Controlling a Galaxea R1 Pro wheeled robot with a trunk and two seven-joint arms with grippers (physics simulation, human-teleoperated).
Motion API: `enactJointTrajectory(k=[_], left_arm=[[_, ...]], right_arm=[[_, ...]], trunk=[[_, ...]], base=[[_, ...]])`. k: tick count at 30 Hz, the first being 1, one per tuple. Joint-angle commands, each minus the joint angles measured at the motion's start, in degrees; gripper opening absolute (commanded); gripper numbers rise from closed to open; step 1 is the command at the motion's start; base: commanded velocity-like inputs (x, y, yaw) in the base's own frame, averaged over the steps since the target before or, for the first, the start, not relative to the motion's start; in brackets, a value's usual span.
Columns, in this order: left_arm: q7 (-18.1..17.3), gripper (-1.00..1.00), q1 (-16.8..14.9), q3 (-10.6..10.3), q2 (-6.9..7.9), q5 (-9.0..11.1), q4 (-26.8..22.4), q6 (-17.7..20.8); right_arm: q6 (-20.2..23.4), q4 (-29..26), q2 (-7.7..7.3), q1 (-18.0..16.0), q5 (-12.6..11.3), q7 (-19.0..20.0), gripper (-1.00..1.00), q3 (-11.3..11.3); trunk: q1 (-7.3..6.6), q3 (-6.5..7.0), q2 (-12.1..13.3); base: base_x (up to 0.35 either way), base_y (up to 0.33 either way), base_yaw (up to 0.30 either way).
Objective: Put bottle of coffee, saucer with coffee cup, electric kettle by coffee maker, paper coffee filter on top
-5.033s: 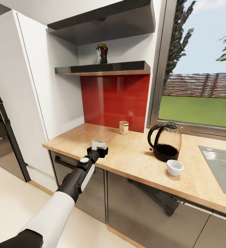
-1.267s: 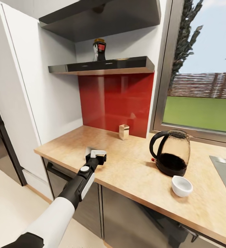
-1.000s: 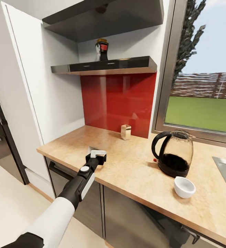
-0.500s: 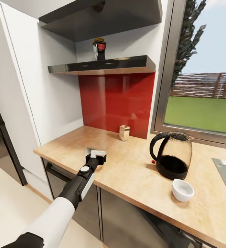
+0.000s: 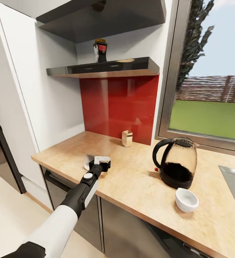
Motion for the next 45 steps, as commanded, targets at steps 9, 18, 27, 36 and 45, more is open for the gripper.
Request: enactJointTrajectory(k=[9, 18, 27, 36, 45], left_arm=[[0.37, 1.0, -0.03, -0.19, 0.0, 0.37, 0.64, 0.21], [0.37, 1.0, -0.03, -0.16, 0.0, 0.38, 0.81, 0.19], [0.37, 1.0, -0.03, -0.18, 0.0, 0.38, 0.81, 0.19], [0.37, 1.0, -0.03, -0.17, 0.0, 0.38, 0.81, 0.19], [0.37, 1.0, -0.03, -0.18, 0.0, 0.38, 0.9, 0.19]], right_arm=[[-0.23, 0.09, 0.01, -0.05, 0.19, 0.04, 1.0, 0.02], [-0.23, 0.09, -0.01, -0.05, 0.19, 0.04, 1.0, 0.02], [-0.23, 0.09, -0.01, -0.05, 0.19, 0.04, 1.0, 0.02], [-0.23, 0.09, 0.01, -0.05, 0.19, 0.04, 1.0, 0.02], [-0.23, 0.09, 0.01, -0.05, 0.19, 0.04, 1.0, 0.02]], trunk=[[0.0, -0.06, -0.04], [0.0, -0.06, -0.04], [0.0, -0.06, -0.04], [0.0, -0.06, -0.04], [0.0, -0.06, -0.04]], base=[[0.002, -0.005, 0.0], [0.048, 0.0, 0.0], [0.01, 0.001, 0.0], [0.0, 0.019, 0.0], [0.0, 0.014, 0.0]])
